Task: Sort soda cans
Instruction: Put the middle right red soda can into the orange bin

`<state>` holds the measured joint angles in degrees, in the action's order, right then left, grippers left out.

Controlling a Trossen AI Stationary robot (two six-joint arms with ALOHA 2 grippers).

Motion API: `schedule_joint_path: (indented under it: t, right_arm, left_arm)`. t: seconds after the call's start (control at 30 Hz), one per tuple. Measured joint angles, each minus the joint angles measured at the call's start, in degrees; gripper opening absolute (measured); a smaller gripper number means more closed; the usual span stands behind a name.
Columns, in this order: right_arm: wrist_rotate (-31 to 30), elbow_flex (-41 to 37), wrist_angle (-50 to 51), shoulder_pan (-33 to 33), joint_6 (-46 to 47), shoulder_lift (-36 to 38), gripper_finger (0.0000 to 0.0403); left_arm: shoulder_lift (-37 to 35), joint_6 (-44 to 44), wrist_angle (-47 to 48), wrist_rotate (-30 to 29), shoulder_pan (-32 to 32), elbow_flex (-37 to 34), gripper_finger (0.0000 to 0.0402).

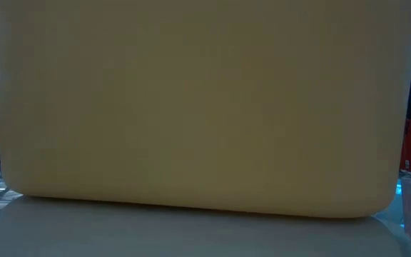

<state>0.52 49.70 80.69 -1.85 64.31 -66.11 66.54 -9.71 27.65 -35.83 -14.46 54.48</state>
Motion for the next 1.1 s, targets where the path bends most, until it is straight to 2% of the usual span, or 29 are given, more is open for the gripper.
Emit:
schedule_joint_path:
  t: [0.53,0.97,1.1]
  right_arm:
    - [3.6,-5.5,-10.7,0.0,-1.8,0.0,0.0372]
    - [3.7,-6.3,-12.0,0.0,-2.7,0.0,0.0371]
    - [2.5,-6.3,-12.1,0.0,-2.8,0.0,0.0343]
  left_arm:
    - [0.0,-0.1,0.0,0.0,0.0,0.0,0.0331]
    - [0.0,0.5,0.2,0.0,0.0,0.0,0.0331]
    - [0.0,0.7,0.3,0.0,0.2,0.0,0.0331]
